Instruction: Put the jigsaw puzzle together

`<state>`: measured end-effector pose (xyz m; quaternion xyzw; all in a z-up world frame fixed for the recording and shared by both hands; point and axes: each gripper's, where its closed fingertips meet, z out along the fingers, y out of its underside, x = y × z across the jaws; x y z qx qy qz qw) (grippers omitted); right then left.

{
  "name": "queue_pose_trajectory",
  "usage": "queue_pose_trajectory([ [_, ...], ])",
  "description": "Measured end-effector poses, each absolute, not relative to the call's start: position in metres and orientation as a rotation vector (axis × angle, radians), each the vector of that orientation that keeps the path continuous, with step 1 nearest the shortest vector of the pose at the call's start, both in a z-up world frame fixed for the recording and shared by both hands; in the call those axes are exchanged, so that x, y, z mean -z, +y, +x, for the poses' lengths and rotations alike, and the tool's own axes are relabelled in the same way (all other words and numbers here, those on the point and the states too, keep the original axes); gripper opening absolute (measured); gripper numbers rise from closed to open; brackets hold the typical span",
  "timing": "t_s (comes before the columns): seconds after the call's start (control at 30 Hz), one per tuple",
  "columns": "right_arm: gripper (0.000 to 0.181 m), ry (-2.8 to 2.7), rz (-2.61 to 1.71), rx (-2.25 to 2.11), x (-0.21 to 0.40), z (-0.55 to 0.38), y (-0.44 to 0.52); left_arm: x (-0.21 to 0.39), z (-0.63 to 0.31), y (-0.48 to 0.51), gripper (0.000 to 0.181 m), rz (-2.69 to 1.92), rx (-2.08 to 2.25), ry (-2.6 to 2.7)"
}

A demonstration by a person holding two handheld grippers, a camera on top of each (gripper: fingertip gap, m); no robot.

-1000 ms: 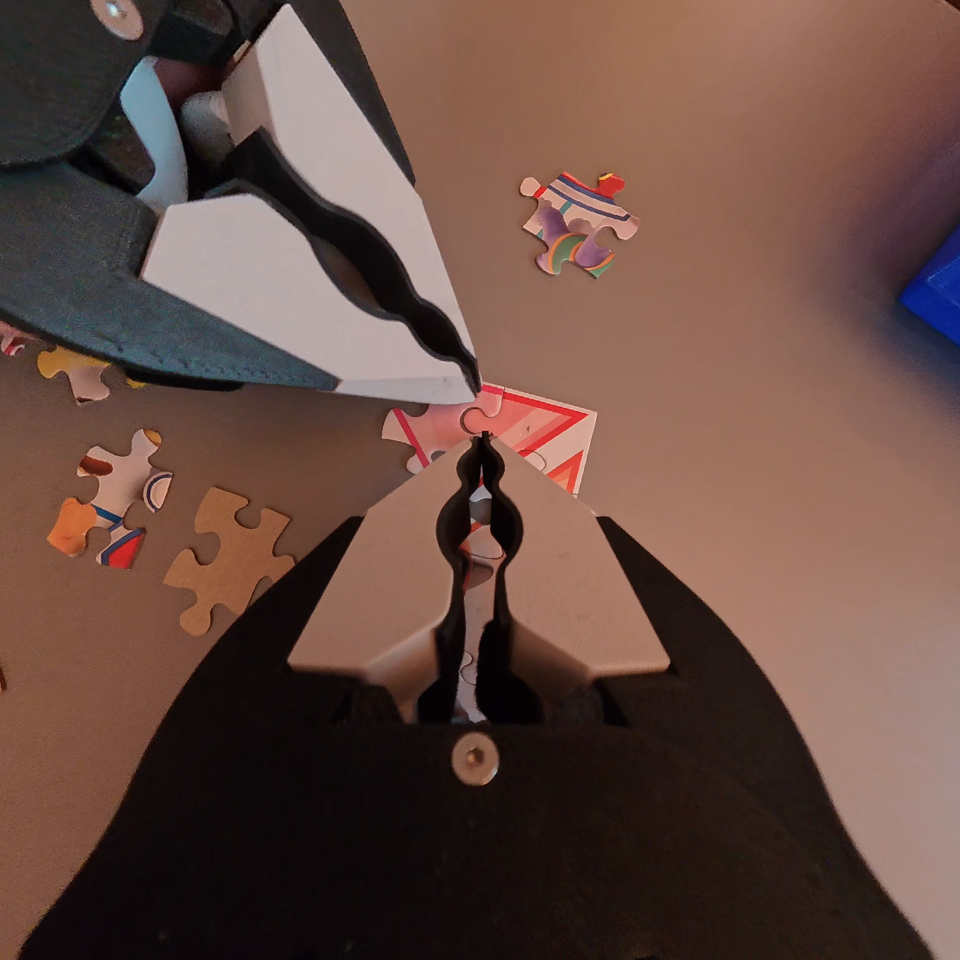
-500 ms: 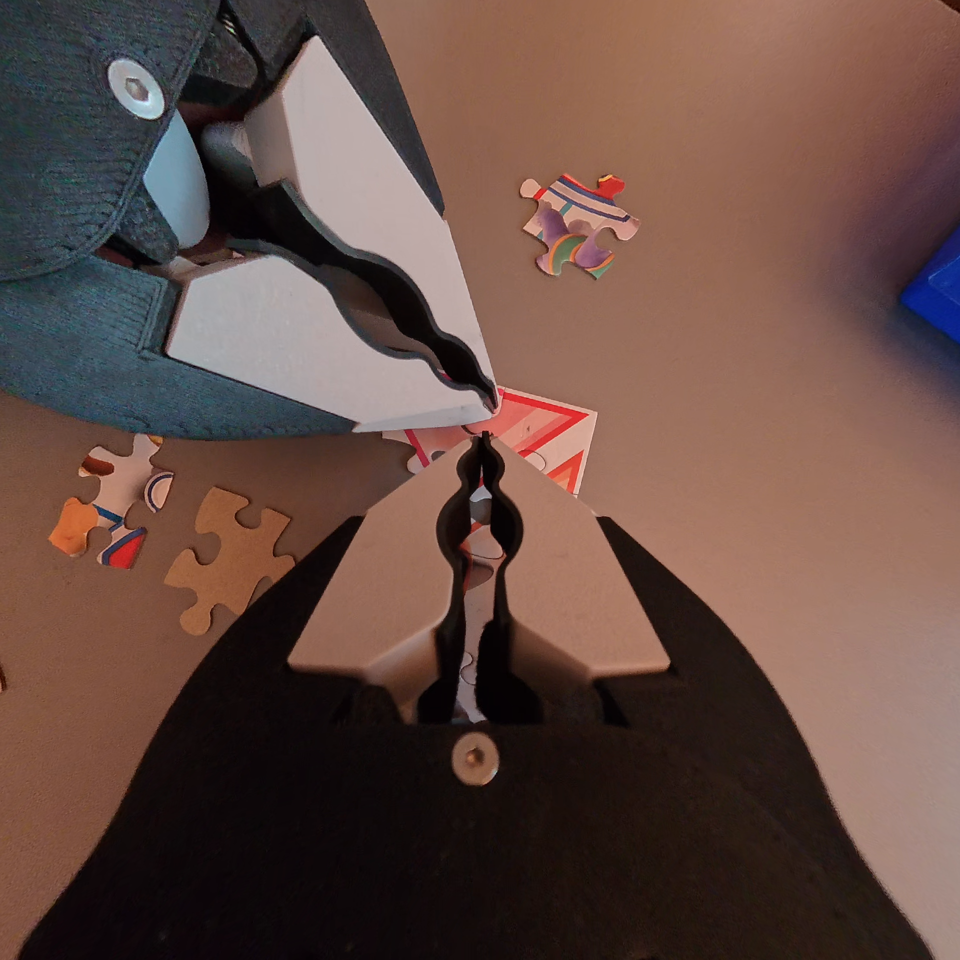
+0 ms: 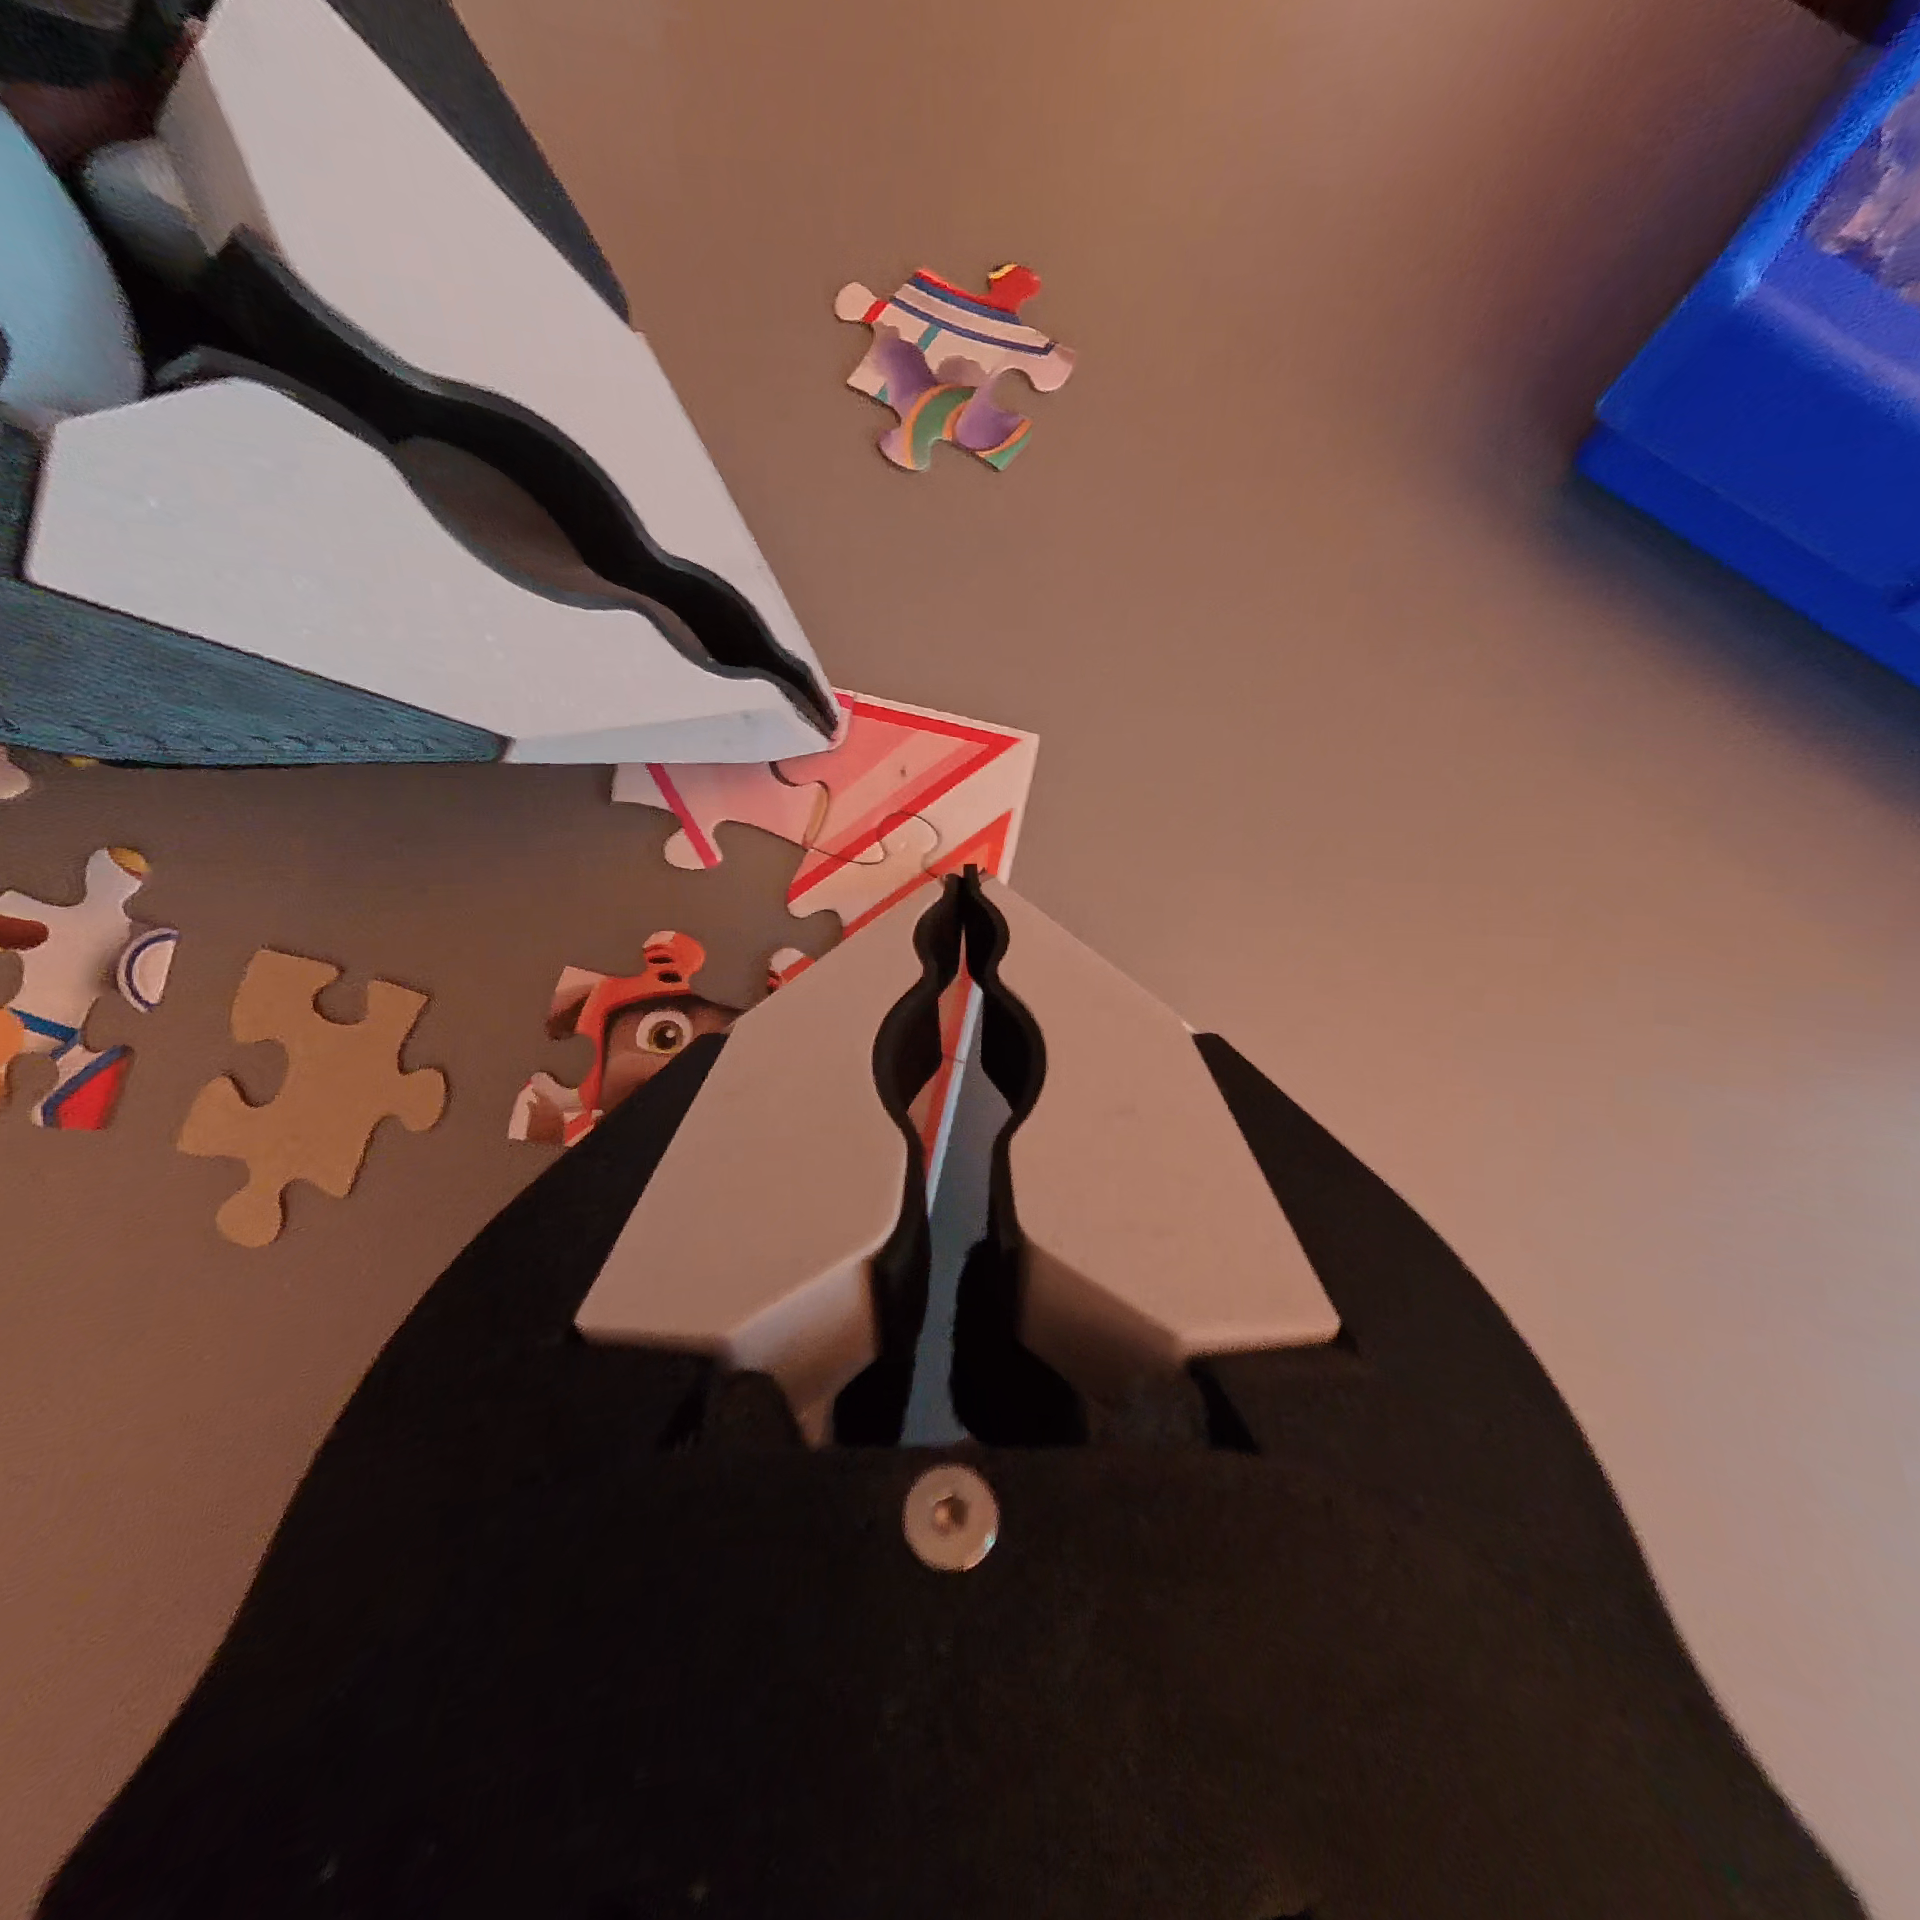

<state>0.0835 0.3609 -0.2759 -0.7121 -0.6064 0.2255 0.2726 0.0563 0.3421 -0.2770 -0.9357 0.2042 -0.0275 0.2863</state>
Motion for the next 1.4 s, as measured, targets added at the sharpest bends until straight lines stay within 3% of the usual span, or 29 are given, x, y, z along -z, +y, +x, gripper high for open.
queue_pose_trajectory([
  [0.43,0.0,-1.675,-1.898,-0.76,0.275,0.066,0.333,0.276,0.054,0.365,0.0,-2.442,0.158,0.614],
  [1.17,0.0,-1.587,-1.875,-0.66,0.276,0.068,0.36,0.276,0.052,0.368,0.0,-2.366,0.109,0.722],
  [1.3,0.0,-1.59,-1.873,-0.667,0.276,0.068,0.36,0.275,0.058,0.367,0.013,-2.411,0.284,0.725],
  [1.4,0.0,-1.591,-1.875,-0.672,0.276,0.068,0.36,0.276,0.055,0.366,0.01,-2.408,0.195,0.8],
])
